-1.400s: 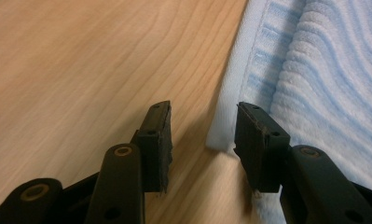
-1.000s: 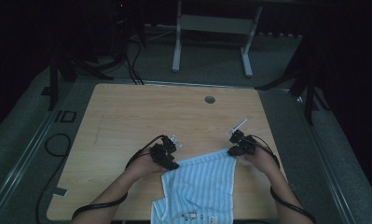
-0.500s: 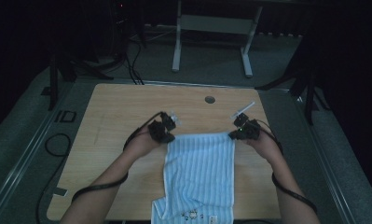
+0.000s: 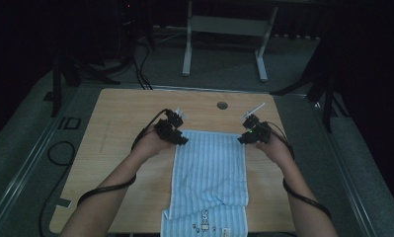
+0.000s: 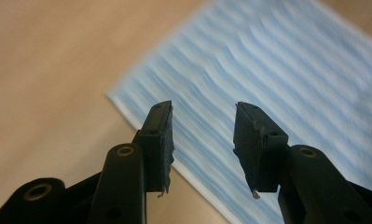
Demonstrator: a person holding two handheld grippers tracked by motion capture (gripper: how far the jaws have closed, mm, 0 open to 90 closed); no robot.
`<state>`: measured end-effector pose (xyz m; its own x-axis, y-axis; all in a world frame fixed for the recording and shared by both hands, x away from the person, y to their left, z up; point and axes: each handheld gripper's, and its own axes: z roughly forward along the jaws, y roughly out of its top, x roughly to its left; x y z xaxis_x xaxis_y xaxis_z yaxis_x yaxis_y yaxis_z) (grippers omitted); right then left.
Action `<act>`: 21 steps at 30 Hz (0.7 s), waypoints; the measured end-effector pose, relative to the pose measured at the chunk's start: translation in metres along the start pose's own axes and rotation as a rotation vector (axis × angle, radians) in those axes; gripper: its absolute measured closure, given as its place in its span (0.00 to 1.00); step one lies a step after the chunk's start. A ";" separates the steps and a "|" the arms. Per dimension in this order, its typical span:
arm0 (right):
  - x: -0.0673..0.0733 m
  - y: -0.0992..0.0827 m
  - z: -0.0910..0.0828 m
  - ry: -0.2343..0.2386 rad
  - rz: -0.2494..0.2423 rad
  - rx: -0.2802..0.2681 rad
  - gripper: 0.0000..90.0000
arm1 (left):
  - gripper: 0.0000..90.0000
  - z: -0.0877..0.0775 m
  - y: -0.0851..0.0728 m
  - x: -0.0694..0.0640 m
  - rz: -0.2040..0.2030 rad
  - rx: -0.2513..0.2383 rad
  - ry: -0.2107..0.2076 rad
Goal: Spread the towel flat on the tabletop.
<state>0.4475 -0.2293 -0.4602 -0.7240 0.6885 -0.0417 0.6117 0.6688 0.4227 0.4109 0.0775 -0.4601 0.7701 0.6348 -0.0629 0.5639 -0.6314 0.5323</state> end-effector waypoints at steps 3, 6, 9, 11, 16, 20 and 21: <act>0.013 -0.013 0.008 0.037 -0.020 0.015 0.81 | 0.65 0.007 -0.013 -0.011 0.022 0.006 -0.036; 0.037 -0.038 0.024 0.065 -0.062 0.068 0.90 | 0.67 0.023 -0.036 -0.031 0.048 0.056 -0.083; 0.046 -0.049 0.029 0.064 -0.063 0.082 0.90 | 0.66 0.030 -0.044 -0.036 0.067 0.088 -0.070; 0.051 -0.057 0.034 0.060 -0.062 0.096 0.86 | 0.66 0.037 -0.049 -0.036 0.082 0.125 -0.051; 0.047 -0.054 0.039 0.041 -0.059 0.109 0.86 | 0.66 0.050 -0.049 -0.025 0.061 0.139 -0.018; 0.034 -0.038 0.047 0.047 -0.039 0.113 0.86 | 0.66 0.055 -0.041 -0.011 0.047 0.120 0.007; 0.034 -0.038 0.047 0.047 -0.039 0.113 0.86 | 0.66 0.056 -0.039 -0.006 0.042 0.120 0.013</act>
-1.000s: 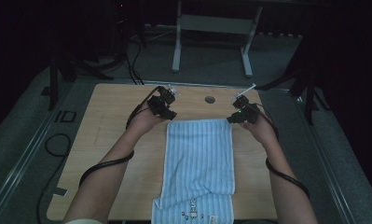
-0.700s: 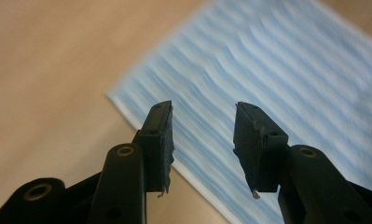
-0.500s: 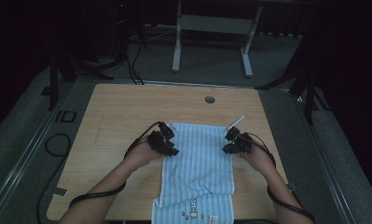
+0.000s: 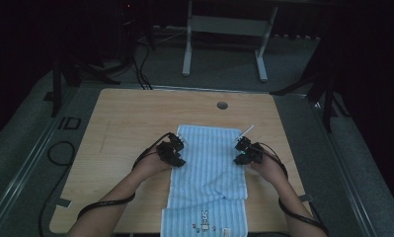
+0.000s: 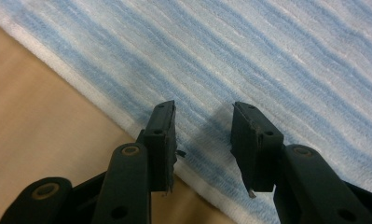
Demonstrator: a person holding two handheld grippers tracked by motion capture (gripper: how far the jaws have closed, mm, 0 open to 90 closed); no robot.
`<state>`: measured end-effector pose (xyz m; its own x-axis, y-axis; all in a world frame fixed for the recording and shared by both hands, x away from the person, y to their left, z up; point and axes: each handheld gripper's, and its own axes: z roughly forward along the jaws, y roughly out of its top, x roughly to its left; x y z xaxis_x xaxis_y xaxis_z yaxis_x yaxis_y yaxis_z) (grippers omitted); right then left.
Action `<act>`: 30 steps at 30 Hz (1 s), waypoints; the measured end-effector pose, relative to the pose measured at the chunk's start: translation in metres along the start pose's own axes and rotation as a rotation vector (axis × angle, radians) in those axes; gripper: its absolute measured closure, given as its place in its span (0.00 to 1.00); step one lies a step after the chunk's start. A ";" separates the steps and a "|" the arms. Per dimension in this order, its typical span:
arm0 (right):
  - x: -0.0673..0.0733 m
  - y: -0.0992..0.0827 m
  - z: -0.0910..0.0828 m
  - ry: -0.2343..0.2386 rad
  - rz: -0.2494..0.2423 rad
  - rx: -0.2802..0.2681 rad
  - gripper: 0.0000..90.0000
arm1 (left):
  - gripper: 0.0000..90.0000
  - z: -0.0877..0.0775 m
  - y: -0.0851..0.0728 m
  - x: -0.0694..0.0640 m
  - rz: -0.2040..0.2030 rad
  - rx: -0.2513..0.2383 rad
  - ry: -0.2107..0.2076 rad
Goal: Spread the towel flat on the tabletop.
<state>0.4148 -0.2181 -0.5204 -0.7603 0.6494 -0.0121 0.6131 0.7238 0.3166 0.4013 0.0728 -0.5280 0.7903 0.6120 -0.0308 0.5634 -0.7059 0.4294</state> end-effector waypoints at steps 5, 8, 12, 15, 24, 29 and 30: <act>-0.022 0.021 0.007 0.000 0.054 -0.011 0.85 | 0.66 0.007 0.012 0.024 -0.051 -0.026 0.040; -0.028 0.027 0.010 0.003 0.071 -0.009 0.85 | 0.66 0.010 0.019 0.038 -0.089 -0.037 0.058; -0.038 0.040 0.014 -0.006 0.093 -0.006 0.85 | 0.66 0.014 0.028 0.050 -0.114 -0.032 0.075; -0.048 0.050 0.017 -0.011 0.128 -0.013 0.83 | 0.65 0.015 0.033 0.055 -0.145 -0.024 0.082; -0.019 0.042 -0.008 -0.006 0.080 -0.070 0.71 | 0.62 -0.013 0.013 0.027 -0.058 -0.072 0.036; 0.011 0.015 -0.019 -0.004 0.034 -0.109 0.66 | 0.60 -0.028 -0.011 0.006 -0.026 -0.104 -0.006; 0.015 0.011 -0.019 -0.004 0.030 -0.105 0.66 | 0.60 -0.028 -0.015 0.003 -0.024 -0.102 -0.017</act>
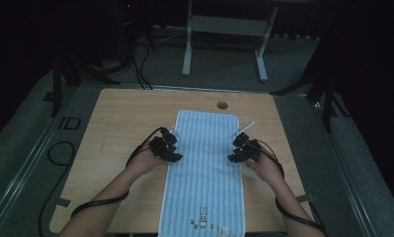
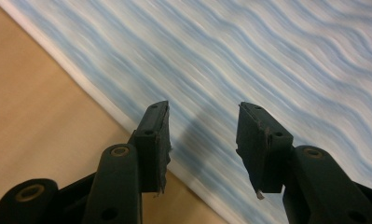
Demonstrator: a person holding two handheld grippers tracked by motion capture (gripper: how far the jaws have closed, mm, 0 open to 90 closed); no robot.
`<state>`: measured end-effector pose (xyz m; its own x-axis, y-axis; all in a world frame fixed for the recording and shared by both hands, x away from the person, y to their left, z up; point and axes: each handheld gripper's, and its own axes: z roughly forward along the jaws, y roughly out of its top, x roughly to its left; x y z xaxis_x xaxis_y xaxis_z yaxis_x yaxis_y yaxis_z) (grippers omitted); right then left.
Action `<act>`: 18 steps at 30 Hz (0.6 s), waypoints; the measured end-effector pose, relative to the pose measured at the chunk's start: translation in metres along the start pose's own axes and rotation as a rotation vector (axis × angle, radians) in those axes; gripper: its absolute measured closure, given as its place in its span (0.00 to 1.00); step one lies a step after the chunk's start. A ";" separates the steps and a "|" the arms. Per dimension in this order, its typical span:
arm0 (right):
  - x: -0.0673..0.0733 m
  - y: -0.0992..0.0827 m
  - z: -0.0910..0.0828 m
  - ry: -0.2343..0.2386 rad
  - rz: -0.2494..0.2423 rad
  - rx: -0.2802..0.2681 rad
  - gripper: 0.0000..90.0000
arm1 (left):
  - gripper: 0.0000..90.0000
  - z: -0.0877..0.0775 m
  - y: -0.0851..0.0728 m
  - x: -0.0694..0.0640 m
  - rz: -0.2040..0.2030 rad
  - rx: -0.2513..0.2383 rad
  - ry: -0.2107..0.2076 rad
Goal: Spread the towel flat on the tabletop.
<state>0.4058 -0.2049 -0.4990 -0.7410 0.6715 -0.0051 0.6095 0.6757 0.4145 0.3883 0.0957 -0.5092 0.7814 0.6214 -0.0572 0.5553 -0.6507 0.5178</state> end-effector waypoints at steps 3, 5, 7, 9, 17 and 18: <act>0.008 -0.011 0.004 -0.012 -0.015 0.012 0.65 | 0.58 0.003 -0.009 -0.005 0.002 0.011 -0.001; 0.010 -0.016 0.009 0.002 -0.013 0.020 0.65 | 0.57 0.007 -0.014 -0.005 -0.012 0.020 -0.008; 0.009 -0.019 0.015 -0.007 -0.020 0.040 0.64 | 0.57 0.012 -0.017 -0.005 -0.009 0.037 -0.006; 0.005 -0.020 0.019 0.008 -0.008 0.035 0.64 | 0.57 0.016 -0.018 -0.006 -0.010 0.031 -0.004; -0.019 -0.014 0.020 -0.003 -0.005 0.067 0.65 | 0.56 0.027 -0.001 -0.014 0.016 0.042 -0.003; -0.023 -0.014 0.020 -0.007 -0.003 0.071 0.65 | 0.54 0.029 0.002 -0.015 0.019 0.043 -0.006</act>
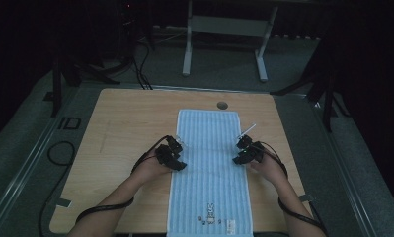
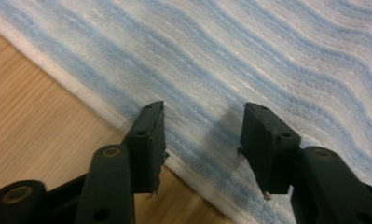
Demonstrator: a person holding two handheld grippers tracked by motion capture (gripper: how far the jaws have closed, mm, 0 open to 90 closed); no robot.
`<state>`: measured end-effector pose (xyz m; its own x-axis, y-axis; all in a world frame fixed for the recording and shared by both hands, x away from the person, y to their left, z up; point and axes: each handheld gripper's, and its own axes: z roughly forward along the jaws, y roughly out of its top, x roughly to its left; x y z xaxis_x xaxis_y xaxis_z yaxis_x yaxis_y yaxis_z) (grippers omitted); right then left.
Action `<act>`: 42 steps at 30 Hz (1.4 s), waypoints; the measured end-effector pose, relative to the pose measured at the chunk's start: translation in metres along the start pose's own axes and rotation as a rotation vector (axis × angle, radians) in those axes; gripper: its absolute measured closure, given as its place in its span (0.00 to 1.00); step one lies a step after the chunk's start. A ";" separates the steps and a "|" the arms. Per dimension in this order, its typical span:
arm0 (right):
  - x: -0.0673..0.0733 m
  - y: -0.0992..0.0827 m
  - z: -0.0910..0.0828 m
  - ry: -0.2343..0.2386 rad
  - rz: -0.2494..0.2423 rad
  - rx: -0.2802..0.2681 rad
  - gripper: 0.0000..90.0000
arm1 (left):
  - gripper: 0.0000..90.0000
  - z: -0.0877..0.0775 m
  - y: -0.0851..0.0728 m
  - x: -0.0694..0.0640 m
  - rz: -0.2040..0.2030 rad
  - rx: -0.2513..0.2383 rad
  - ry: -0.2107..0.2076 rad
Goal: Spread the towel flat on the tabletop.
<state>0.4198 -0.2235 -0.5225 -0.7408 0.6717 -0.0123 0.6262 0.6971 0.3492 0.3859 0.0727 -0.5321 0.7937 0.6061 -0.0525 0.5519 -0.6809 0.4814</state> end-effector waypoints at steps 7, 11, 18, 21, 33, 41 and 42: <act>-0.014 -0.004 -0.006 -0.005 0.023 0.014 0.64 | 0.54 -0.002 0.007 -0.010 -0.003 -0.020 -0.015; 0.002 -0.013 -0.021 0.031 0.009 -0.039 0.83 | 0.57 -0.010 -0.002 -0.024 0.015 -0.023 -0.025; 0.040 -0.038 -0.019 0.033 -0.072 -0.010 0.95 | 0.63 -0.011 -0.024 -0.045 0.034 -0.004 -0.057; 0.043 -0.047 -0.018 0.039 -0.067 -0.016 0.95 | 0.63 -0.012 -0.027 -0.048 0.033 -0.005 -0.069; 0.049 -0.057 -0.028 0.051 -0.048 -0.044 0.81 | 0.55 -0.016 -0.028 -0.051 0.036 0.003 -0.071; 0.031 -0.051 -0.046 0.027 -0.013 -0.096 0.67 | 0.49 -0.026 -0.030 -0.036 -0.005 -0.036 -0.043; 0.031 -0.051 -0.047 0.023 -0.007 -0.097 0.67 | 0.49 -0.027 -0.030 -0.034 -0.008 -0.038 -0.037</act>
<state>0.3536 -0.2503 -0.4965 -0.7514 0.6598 0.0060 0.5949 0.6736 0.4386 0.3352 0.0836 -0.5210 0.7984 0.5956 -0.0885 0.5489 -0.6595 0.5135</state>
